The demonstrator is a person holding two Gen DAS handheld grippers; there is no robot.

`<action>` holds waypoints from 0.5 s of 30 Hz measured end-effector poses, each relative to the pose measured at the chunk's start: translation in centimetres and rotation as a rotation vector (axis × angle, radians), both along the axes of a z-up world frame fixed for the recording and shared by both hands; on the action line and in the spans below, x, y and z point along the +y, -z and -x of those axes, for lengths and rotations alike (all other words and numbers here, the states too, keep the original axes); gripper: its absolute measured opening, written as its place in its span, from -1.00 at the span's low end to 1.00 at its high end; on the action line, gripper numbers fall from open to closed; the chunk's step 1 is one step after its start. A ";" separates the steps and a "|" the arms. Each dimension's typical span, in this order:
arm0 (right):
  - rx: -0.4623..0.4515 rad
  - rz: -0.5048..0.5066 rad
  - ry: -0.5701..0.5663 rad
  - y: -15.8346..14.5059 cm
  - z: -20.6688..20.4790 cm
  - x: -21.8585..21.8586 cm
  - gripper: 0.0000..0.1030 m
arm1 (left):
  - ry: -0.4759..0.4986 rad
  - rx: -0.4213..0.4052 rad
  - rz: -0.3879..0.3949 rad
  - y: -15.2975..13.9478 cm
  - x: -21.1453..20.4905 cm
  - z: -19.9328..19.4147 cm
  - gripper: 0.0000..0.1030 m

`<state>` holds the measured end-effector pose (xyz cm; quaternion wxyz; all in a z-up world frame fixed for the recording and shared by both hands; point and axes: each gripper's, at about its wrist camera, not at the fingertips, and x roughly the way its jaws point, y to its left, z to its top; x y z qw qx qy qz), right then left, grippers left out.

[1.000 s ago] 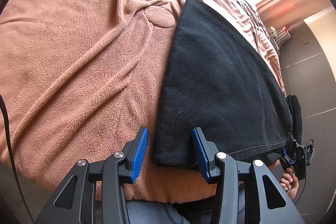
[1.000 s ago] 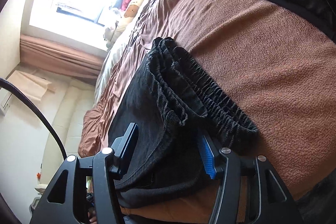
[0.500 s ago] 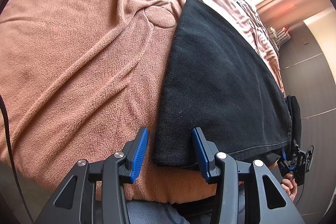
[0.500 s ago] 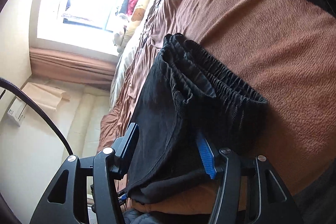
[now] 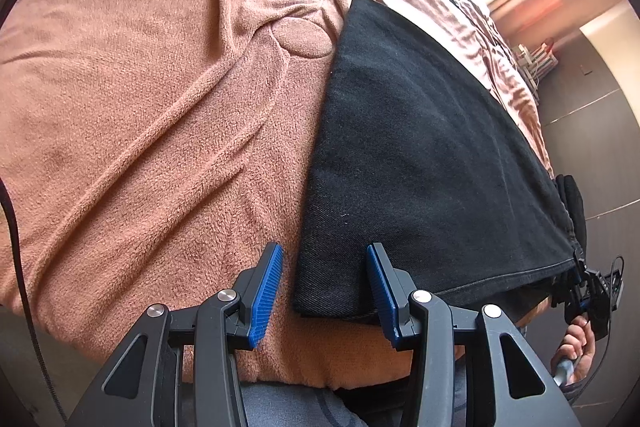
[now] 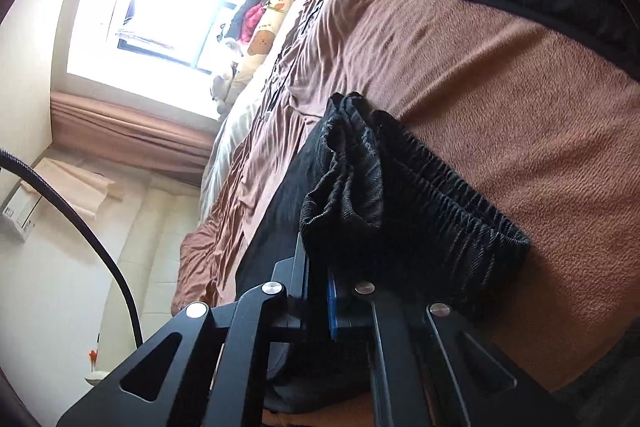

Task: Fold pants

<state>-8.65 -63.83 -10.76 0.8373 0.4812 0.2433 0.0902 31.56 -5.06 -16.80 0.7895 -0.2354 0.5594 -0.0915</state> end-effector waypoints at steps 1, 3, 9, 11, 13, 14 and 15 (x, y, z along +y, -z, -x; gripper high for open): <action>0.001 0.011 0.001 -0.5 0.4 0.1 -0.96 | -0.003 0.000 0.003 0.0 0.1 0.0 -0.10; -0.001 0.044 0.002 -1.4 1.0 0.5 -0.97 | -0.010 0.000 0.006 0.1 0.3 0.1 -0.10; 0.003 0.062 0.028 -2.4 2.7 1.0 -0.98 | -0.015 -0.005 0.032 -0.3 1.2 0.2 -0.10; 0.025 0.071 0.031 -2.3 2.1 1.0 -0.98 | -0.016 -0.011 0.039 -0.5 1.5 0.1 -0.10; 0.062 0.083 0.038 -1.4 2.3 0.7 -0.98 | -0.016 -0.012 0.040 -0.6 1.6 -0.1 -0.10; 0.086 0.075 0.035 -0.7 2.3 0.4 -0.98 | -0.013 -0.012 0.045 -0.5 1.6 -0.3 -0.10; 0.112 0.062 0.038 0.1 2.4 0.1 -0.98 | -0.008 -0.008 0.049 -0.5 1.6 -0.5 -0.10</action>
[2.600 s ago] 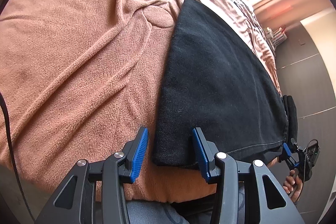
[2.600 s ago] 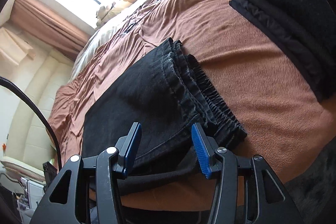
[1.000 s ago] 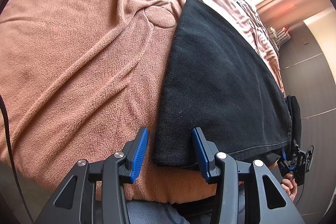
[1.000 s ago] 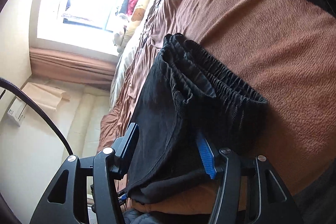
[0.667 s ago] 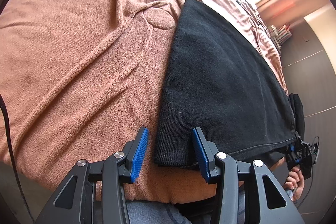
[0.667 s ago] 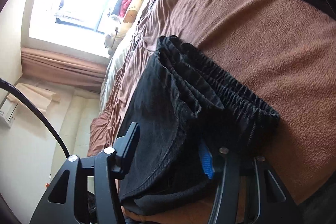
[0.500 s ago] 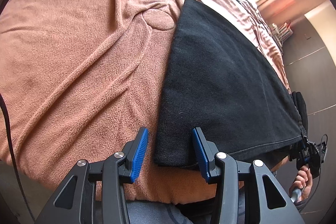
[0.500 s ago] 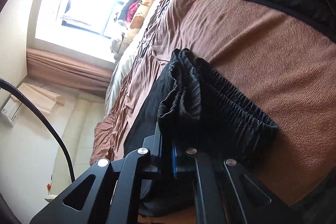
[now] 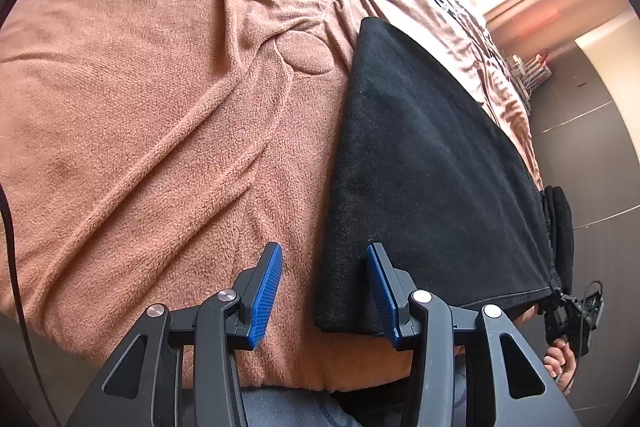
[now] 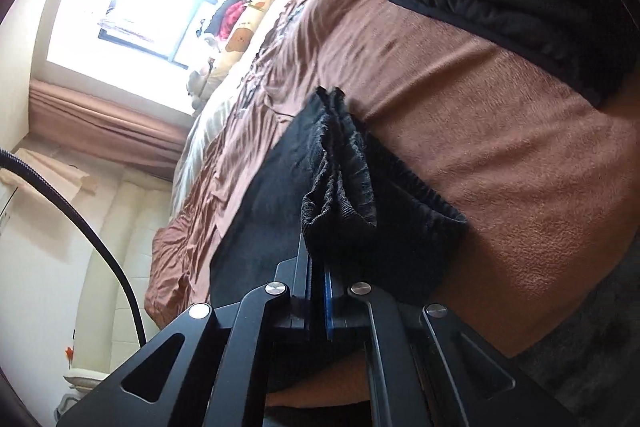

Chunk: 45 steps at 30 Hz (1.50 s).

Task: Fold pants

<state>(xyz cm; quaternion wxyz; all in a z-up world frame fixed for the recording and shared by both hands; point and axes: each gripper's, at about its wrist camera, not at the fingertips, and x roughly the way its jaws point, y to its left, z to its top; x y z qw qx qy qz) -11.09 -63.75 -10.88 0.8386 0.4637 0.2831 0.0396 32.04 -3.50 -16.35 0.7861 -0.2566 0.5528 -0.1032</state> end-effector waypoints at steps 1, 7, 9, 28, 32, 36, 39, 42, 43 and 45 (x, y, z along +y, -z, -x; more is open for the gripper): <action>0.022 -0.010 0.006 0.8 0.0 -0.2 -0.98 | 0.004 0.003 -0.002 0.0 -0.1 -0.2 -0.10; 0.032 -0.026 0.022 2.2 0.8 -0.5 -0.98 | 0.023 0.011 0.000 -0.1 -0.8 -1.9 -0.10; 0.017 -0.010 0.021 1.3 1.4 -0.4 -0.98 | 0.030 0.015 -0.001 -0.1 -1.1 -2.7 -0.10; 0.100 0.086 0.069 1.0 3.9 -0.1 -0.38 | 0.119 0.013 0.075 1.2 -3.5 -5.6 -0.28; 0.092 0.087 0.068 1.1 4.6 0.1 -0.07 | 0.114 0.019 0.098 1.7 -3.3 -6.0 -0.29; 0.092 0.054 0.036 2.0 3.3 0.3 -0.07 | 0.121 0.015 0.114 2.2 -3.7 -7.0 -0.29; 0.096 0.011 0.026 3.0 1.9 0.3 -0.08 | 0.107 0.016 0.136 2.5 -3.6 -7.4 -0.39; 0.079 -0.031 0.044 3.9 1.1 0.0 -0.08 | 0.100 0.000 0.098 1.7 -3.8 -7.3 -0.81; 0.078 -0.035 0.050 3.9 1.1 0.0 -0.15 | 0.102 -0.013 0.086 1.3 -3.9 -7.2 -0.84; 0.071 -0.021 0.045 3.6 1.1 0.3 -0.35 | 0.091 -0.028 0.071 0.2 -4.0 -7.2 -0.86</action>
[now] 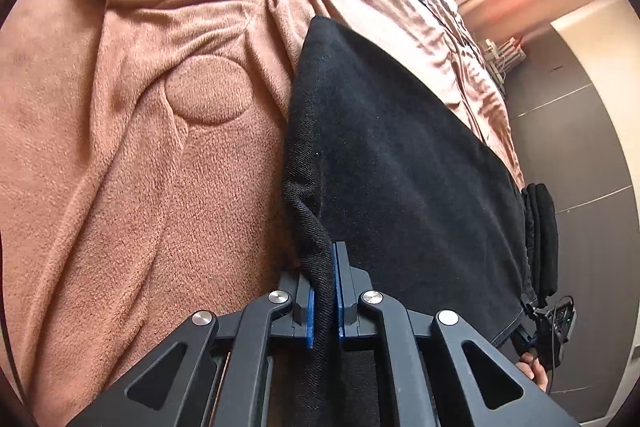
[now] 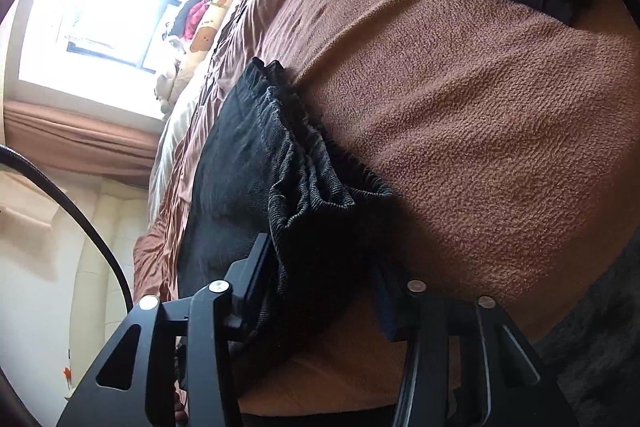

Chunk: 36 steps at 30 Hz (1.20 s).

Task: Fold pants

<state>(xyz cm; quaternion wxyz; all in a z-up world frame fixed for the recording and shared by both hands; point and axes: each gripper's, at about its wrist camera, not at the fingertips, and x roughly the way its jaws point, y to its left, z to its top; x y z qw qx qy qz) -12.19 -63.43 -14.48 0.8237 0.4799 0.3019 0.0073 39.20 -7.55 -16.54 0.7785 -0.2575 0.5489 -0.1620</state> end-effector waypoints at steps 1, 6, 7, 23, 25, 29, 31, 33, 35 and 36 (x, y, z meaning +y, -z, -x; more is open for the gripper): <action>-0.010 0.004 -0.005 -0.2 0.0 0.2 -0.41 | -0.010 0.005 0.014 -0.4 0.2 -0.1 -0.87; -0.025 0.013 -0.025 -0.8 -0.1 0.8 -0.49 | -0.043 -0.046 0.032 -3.9 1.2 -0.1 -0.87; -0.026 0.016 -0.030 -0.9 -0.3 1.0 -0.49 | -0.049 -0.058 0.030 -4.5 1.4 -0.1 -0.87; -0.050 0.005 -0.042 -1.1 -2.8 4.0 -0.51 | -0.171 -0.134 -0.051 -8.1 12.0 0.0 -1.00; -0.042 0.013 -0.042 -1.0 -3.0 3.9 -0.52 | -0.164 -0.104 -0.074 -7.1 12.4 0.0 -1.00; -0.025 0.028 -0.029 -0.7 -3.1 3.8 -0.53 | -0.096 -0.051 -0.050 -4.8 11.4 -0.1 -0.86; -0.012 0.034 -0.014 -0.5 -3.2 4.1 -0.53 | -0.072 -0.045 -0.042 -4.0 10.6 -0.1 -0.57; -0.004 0.040 -0.006 -0.2 -3.3 3.9 -0.53 | -0.063 -0.039 -0.033 -3.4 10.3 -0.2 -0.13; 0.003 0.052 0.000 -0.1 -3.4 3.8 -0.54 | -0.050 -0.031 -0.024 -2.8 9.9 -0.5 -0.08; 0.007 0.061 0.005 -0.1 -3.5 3.8 -0.56 | -0.045 -0.022 -0.012 -2.4 9.7 -0.7 -0.08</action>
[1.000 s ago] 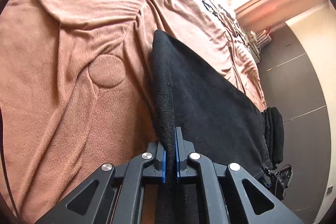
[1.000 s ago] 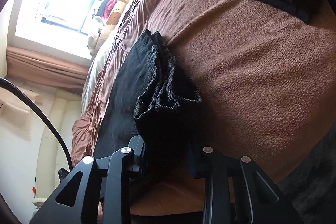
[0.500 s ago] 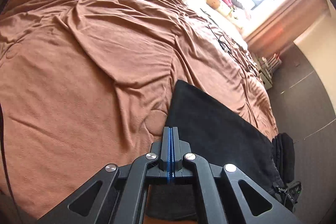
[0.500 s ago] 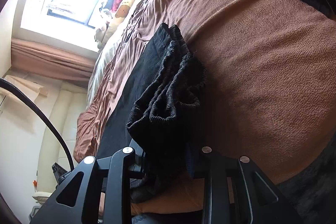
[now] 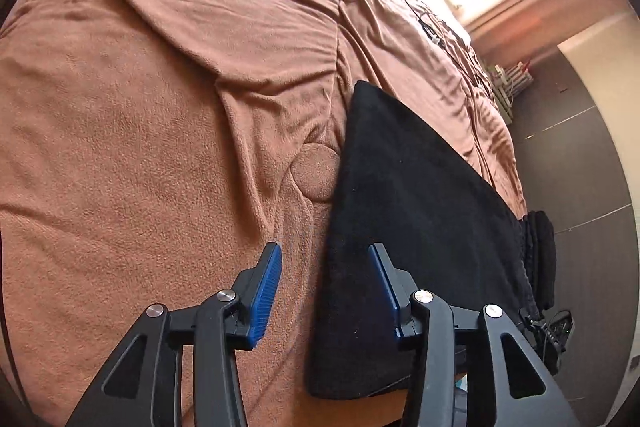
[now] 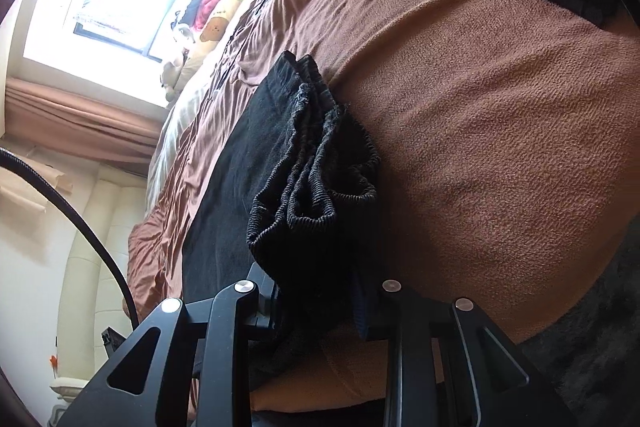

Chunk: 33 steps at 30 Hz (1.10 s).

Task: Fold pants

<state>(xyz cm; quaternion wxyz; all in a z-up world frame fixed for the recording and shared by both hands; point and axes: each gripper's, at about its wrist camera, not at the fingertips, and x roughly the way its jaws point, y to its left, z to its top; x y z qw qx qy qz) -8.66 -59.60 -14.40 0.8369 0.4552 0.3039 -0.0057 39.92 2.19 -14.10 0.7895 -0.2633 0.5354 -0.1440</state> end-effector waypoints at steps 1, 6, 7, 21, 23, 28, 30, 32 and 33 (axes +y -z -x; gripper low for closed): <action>0.006 0.011 0.010 -0.1 -0.1 0.1 -0.57 | 0.004 0.008 0.014 0.4 -0.2 -0.2 -0.08; 0.019 0.017 0.043 0.5 0.3 0.2 -0.59 | 0.035 0.044 0.033 2.3 -1.9 -1.2 -0.08; 0.018 0.013 0.044 0.7 0.4 0.2 -0.59 | 0.041 0.051 0.037 2.7 -2.3 -1.4 -0.08; 0.003 -0.067 0.027 1.8 1.0 -0.7 -0.58 | 0.107 0.066 0.079 4.7 -5.9 -4.2 -0.31; -0.004 -0.072 0.022 2.0 1.4 -0.8 -0.58 | 0.115 0.060 0.081 4.8 -6.3 -4.4 -0.63; -0.013 -0.093 0.020 2.4 1.8 -0.8 -0.58 | 0.099 -0.048 0.043 2.0 -6.7 -3.5 -0.89; -0.018 -0.076 0.013 1.9 1.9 -0.4 -0.58 | 0.079 -0.061 0.082 1.0 -5.8 -3.5 -0.89; -0.039 -0.063 -0.003 1.1 2.0 0.1 -0.58 | 0.076 -0.069 0.090 -0.2 -5.3 -3.5 -0.89; -0.051 -0.064 -0.012 0.7 2.0 0.3 -0.58 | 0.075 -0.068 0.088 -0.8 -5.2 -3.4 -0.89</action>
